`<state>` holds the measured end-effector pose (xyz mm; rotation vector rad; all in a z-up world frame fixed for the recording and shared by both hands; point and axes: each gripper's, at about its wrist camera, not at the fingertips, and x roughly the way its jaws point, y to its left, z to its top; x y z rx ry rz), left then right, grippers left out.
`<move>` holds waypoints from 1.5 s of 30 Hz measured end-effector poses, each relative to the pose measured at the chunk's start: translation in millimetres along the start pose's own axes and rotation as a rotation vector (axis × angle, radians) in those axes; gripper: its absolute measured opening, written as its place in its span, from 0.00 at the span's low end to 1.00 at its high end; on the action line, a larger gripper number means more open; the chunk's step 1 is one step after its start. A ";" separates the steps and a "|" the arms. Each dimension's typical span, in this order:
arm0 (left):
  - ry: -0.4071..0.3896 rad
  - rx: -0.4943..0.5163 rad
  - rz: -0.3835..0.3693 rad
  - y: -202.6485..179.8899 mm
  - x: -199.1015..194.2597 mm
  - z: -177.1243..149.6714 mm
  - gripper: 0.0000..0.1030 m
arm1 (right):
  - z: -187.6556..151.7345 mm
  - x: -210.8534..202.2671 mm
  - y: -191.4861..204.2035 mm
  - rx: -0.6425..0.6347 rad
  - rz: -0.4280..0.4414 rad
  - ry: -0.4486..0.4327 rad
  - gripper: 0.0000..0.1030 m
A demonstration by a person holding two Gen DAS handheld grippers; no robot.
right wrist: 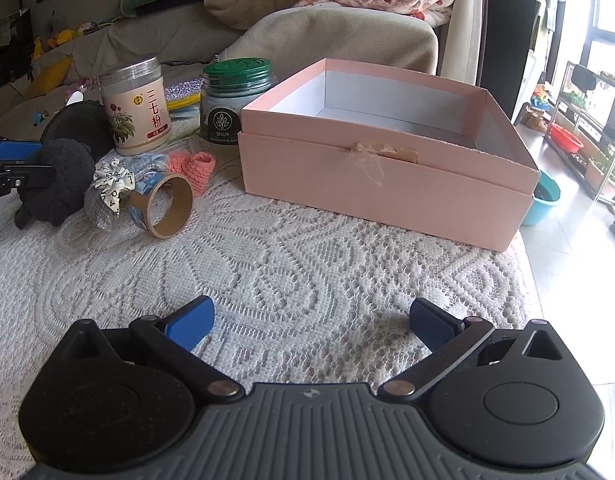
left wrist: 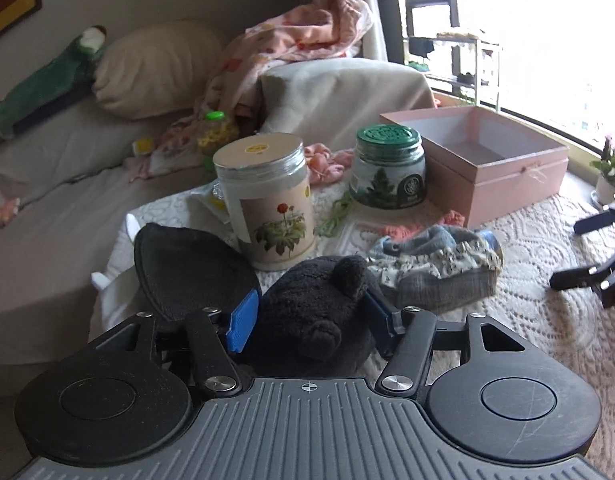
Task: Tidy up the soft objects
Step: 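Lift the black plush bear with the left tool while the right tool grasps the folded cloth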
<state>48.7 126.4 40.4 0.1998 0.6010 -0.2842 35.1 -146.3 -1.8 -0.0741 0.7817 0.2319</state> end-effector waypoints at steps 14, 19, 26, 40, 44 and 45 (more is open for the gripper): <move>-0.007 -0.197 -0.149 31.1 23.5 -2.7 0.75 | 57.6 -11.5 97.4 -0.475 0.176 -0.159 1.00; -0.002 -0.145 -0.169 33.0 17.3 -7.2 0.76 | 73.6 34.2 131.6 -0.571 0.185 -0.083 0.93; -0.045 -0.229 -0.156 38.9 5.1 -15.6 0.69 | 82.5 17.6 137.7 -0.526 0.223 -0.054 0.16; -0.109 0.068 -0.344 -74.5 -88.9 3.9 0.66 | 60.4 -143.7 22.8 -0.209 0.124 -0.287 0.14; -0.063 0.039 -0.365 -92.0 -71.0 12.7 0.66 | 45.5 -149.0 -2.4 -0.140 0.088 -0.279 0.14; -0.034 0.020 -0.365 -94.5 -63.3 10.4 0.66 | 41.0 -145.3 -8.4 -0.099 0.115 -0.256 0.14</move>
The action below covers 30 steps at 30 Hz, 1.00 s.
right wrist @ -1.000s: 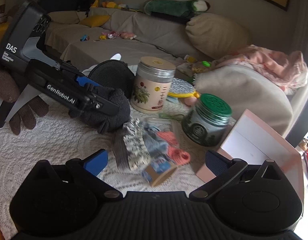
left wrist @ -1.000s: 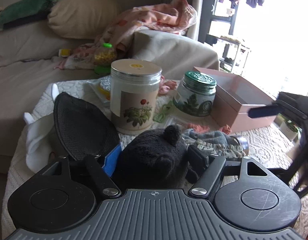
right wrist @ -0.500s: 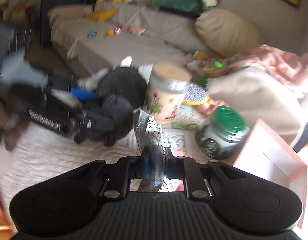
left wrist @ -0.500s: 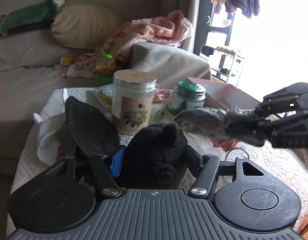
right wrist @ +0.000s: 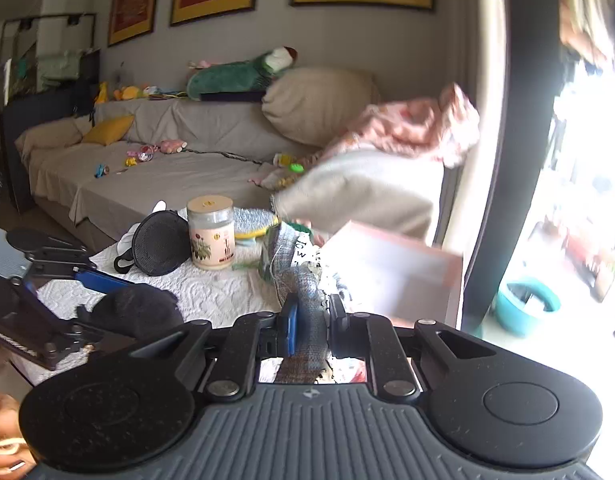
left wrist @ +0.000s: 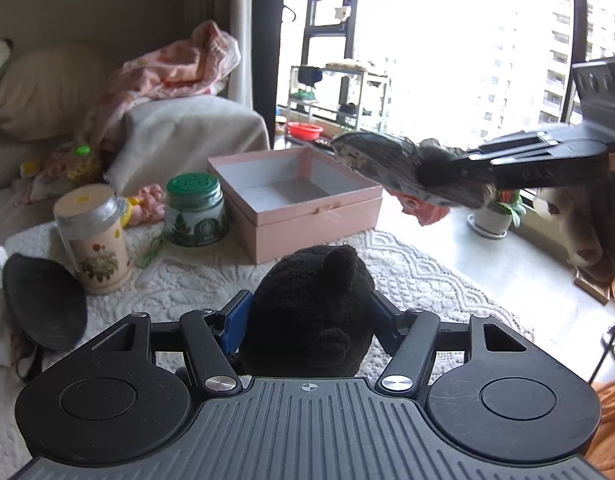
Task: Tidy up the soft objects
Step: 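Lift the black plush bear with the left tool while the right tool grasps the folded cloth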
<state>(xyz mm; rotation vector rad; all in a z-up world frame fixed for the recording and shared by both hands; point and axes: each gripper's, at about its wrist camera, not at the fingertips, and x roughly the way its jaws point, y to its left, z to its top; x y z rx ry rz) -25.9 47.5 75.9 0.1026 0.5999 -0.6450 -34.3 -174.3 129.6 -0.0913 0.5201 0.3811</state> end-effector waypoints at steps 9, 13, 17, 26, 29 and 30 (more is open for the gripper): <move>0.092 -0.028 -0.028 1.7 34.1 -15.5 0.66 | -39.4 20.0 -8.7 0.057 0.040 0.112 0.14; 0.087 -0.075 -0.074 12.6 42.2 -11.2 0.66 | -34.8 34.5 -14.1 0.032 0.056 0.145 0.14; 0.120 -0.126 -0.105 25.6 49.8 -1.9 0.66 | -27.5 53.8 -21.3 0.041 0.074 0.184 0.14; -0.009 -0.196 -0.236 49.4 50.4 97.9 0.66 | 17.5 44.3 -53.3 0.039 -0.023 0.097 0.14; -0.124 -0.194 -0.280 53.3 50.5 151.8 0.66 | 47.3 39.3 -71.1 0.055 -0.090 -0.011 0.14; -0.168 -0.207 -0.298 56.0 52.9 170.1 0.66 | 56.0 42.6 -75.2 0.052 -0.114 -0.040 0.14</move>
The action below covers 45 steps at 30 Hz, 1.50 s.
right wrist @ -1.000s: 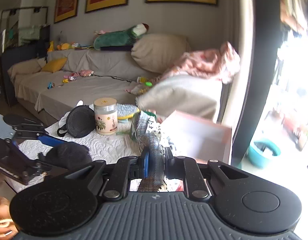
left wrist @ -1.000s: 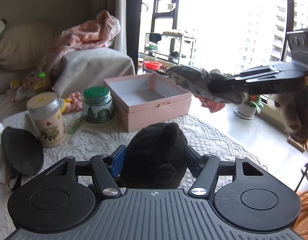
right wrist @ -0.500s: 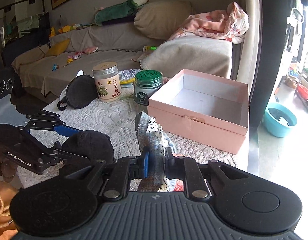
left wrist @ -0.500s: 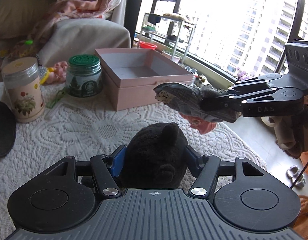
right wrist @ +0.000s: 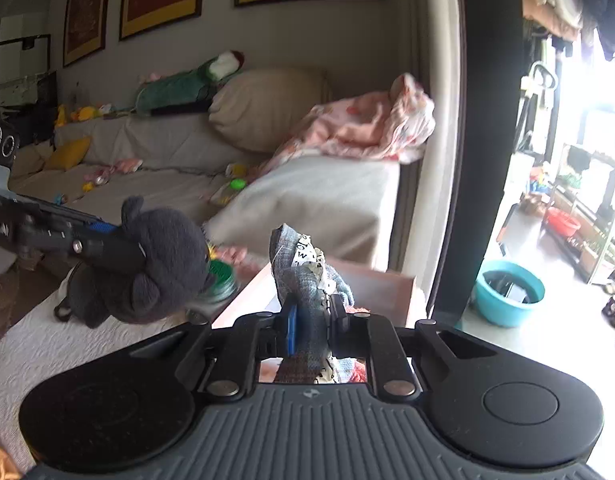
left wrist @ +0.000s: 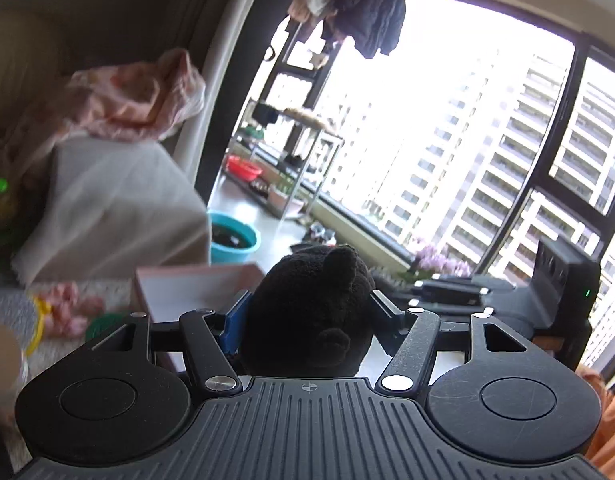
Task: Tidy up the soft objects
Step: 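Lift the black plush bear with the left tool while the right tool grasps the folded cloth, then drop the bear and the cloth into the pink box, opening both tools, then grasp the white glove with the left tool while the right tool approaches the tape roll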
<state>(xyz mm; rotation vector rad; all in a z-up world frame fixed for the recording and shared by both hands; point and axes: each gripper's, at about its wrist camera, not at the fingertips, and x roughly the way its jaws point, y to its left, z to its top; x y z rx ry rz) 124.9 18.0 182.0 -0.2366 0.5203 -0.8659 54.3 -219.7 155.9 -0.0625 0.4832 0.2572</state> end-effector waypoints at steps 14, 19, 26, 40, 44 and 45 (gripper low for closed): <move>0.115 -0.094 0.135 56.6 91.2 -18.9 0.65 | -40.7 28.9 -1.0 -0.023 -0.014 0.088 0.79; 0.077 -0.059 0.181 48.6 27.5 -40.4 0.65 | -65.1 25.5 22.2 -0.047 0.049 0.191 0.80; 0.092 -0.038 0.308 33.6 -35.1 -100.7 0.65 | -92.2 32.0 73.2 0.155 0.545 0.514 0.79; 0.011 -0.060 0.544 30.9 -112.6 -196.5 0.65 | -130.2 -21.4 151.3 -0.114 0.454 0.489 0.38; -0.085 -0.128 0.676 49.3 -136.2 -190.0 0.65 | -116.0 -16.5 147.9 -0.151 0.388 0.390 0.38; -0.111 -0.151 0.705 58.0 -142.7 -185.7 0.65 | -113.3 -11.4 146.8 -0.170 0.342 0.362 0.38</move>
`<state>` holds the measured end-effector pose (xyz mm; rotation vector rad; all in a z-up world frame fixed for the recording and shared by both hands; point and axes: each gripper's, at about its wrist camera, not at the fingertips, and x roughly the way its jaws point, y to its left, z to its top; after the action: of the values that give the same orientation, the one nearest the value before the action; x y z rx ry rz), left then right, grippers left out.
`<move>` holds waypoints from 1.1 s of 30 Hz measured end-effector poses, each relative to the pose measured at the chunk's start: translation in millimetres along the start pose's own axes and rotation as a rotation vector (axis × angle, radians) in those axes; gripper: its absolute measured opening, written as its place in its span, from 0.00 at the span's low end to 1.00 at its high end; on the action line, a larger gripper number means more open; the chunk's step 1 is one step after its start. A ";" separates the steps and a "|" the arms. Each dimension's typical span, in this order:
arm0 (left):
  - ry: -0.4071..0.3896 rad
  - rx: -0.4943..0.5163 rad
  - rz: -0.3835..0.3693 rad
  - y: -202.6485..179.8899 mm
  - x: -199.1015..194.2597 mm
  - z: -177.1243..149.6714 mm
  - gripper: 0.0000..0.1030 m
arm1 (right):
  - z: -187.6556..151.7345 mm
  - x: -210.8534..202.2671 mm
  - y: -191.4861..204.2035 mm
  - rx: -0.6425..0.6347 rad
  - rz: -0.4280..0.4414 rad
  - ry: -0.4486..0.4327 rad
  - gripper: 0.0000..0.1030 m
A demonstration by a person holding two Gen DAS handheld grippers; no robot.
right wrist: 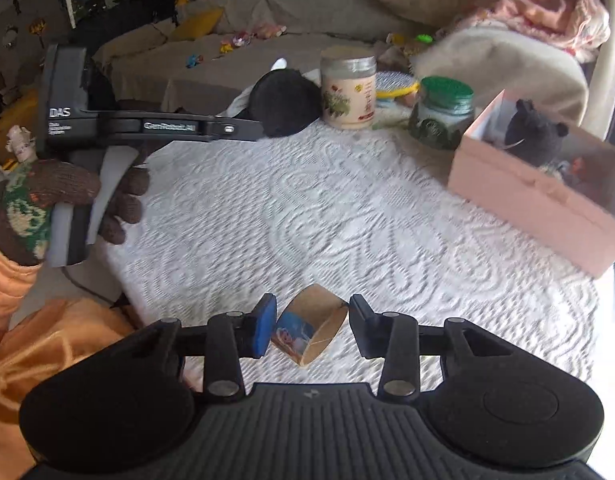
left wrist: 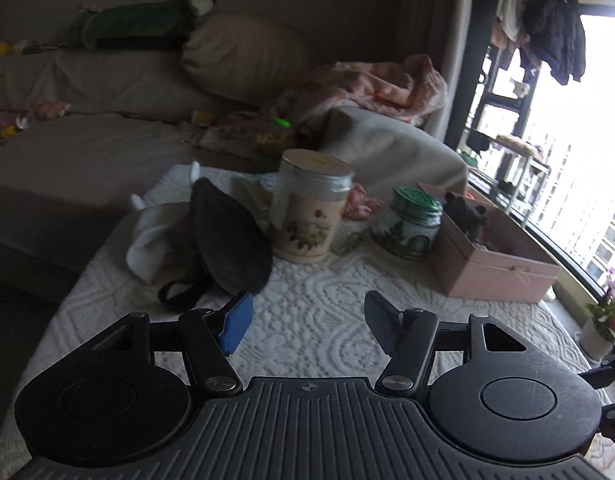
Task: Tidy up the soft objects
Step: 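Grasp the white glove with the left tool while the right tool approaches the tape roll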
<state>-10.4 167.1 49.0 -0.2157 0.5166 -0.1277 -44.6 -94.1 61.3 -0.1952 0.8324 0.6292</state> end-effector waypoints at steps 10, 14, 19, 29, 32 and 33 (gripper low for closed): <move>-0.086 -0.126 0.183 78.2 44.2 54.7 0.65 | 11.1 41.6 -24.3 -0.081 -0.278 -0.053 0.40; -0.053 -0.117 0.237 102.3 59.2 61.2 0.65 | 16.5 47.3 -34.0 -0.015 -0.215 -0.091 0.69; 0.092 0.017 0.176 111.5 93.0 56.9 0.65 | 16.8 52.1 -33.4 -0.009 -0.165 -0.105 0.73; 0.137 -0.046 0.047 111.8 133.5 59.8 0.34 | 9.3 59.0 -19.3 -0.061 -0.216 -0.122 0.83; 0.163 -0.088 0.054 116.0 131.6 59.4 0.21 | 8.0 52.8 -20.4 -0.048 -0.222 -0.136 0.83; 0.165 -0.082 0.057 115.3 129.4 59.3 0.18 | 8.0 49.9 -21.9 -0.036 -0.228 -0.143 0.83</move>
<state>138.6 266.4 10.5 -0.2721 0.6924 -0.0692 -1.4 -86.4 27.9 -0.2702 0.6502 0.4381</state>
